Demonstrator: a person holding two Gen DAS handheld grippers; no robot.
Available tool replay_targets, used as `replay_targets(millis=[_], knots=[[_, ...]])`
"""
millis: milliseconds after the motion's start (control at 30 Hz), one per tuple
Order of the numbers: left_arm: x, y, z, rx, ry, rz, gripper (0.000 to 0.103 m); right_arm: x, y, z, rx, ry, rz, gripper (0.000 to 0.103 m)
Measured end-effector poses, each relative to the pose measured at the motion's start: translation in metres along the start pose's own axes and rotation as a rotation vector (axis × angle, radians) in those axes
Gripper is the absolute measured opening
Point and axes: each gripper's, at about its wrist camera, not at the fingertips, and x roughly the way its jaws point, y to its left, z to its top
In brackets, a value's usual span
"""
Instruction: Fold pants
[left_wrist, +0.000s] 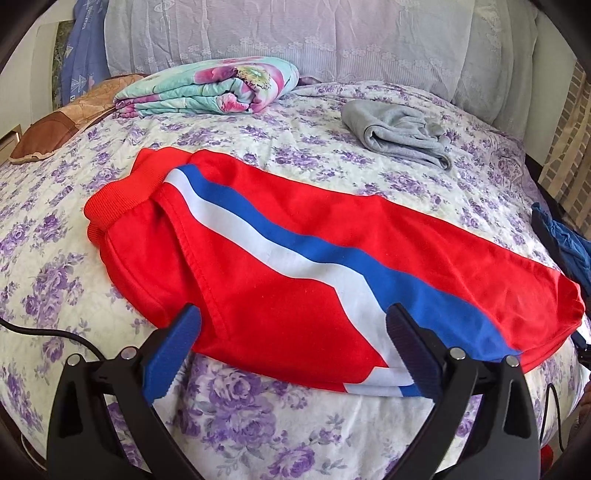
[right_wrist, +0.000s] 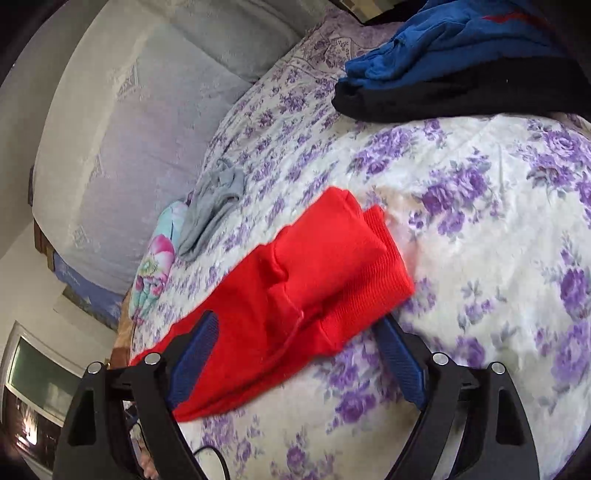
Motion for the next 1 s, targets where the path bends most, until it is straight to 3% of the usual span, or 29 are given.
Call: replay_targets(millis=[33,67,100,167,233,333,567,733,833,933,1000], knots=[[-0.001,0.001,0.001,-0.005,0.0,-0.005,0.098,0.001,-0.003,0.002,0.015,-0.023,0.005,0.084],[-0.002,0.001,0.001,-0.009,-0.002,-0.01,0.098,0.002,-0.004,0.003,0.013,-0.047,0.004,0.072],[-0.002,0.002,0.002,-0.011,-0.005,-0.013,0.098,0.001,-0.005,0.004,0.004,-0.068,0.008,0.049],[-0.002,0.003,0.001,-0.008,-0.009,-0.006,0.098,0.001,-0.01,0.005,0.022,-0.092,0.052,0.036],[-0.001,0.006,0.0,-0.012,-0.008,0.003,0.098,-0.001,-0.007,0.005,0.005,-0.104,0.054,0.033],[-0.003,0.012,0.0,-0.028,-0.016,-0.007,0.098,-0.006,0.023,0.006,-0.13,-0.143,0.013,0.032],[-0.027,0.048,0.005,-0.102,-0.081,0.037,0.098,-0.001,0.153,-0.021,-0.625,-0.195,0.002,0.031],[-0.05,0.094,0.008,-0.21,-0.126,0.076,0.098,0.047,0.234,-0.084,-0.964,-0.096,0.021,0.03],[-0.058,0.119,0.007,-0.278,-0.144,0.096,0.098,0.09,0.264,-0.133,-1.144,0.027,0.003,0.024],[-0.062,0.137,0.005,-0.341,-0.151,0.079,0.098,0.125,0.271,-0.174,-1.248,0.181,-0.004,0.024],[-0.063,0.142,0.003,-0.352,-0.149,0.067,0.098,0.118,0.273,-0.178,-1.238,0.191,0.031,0.024]])
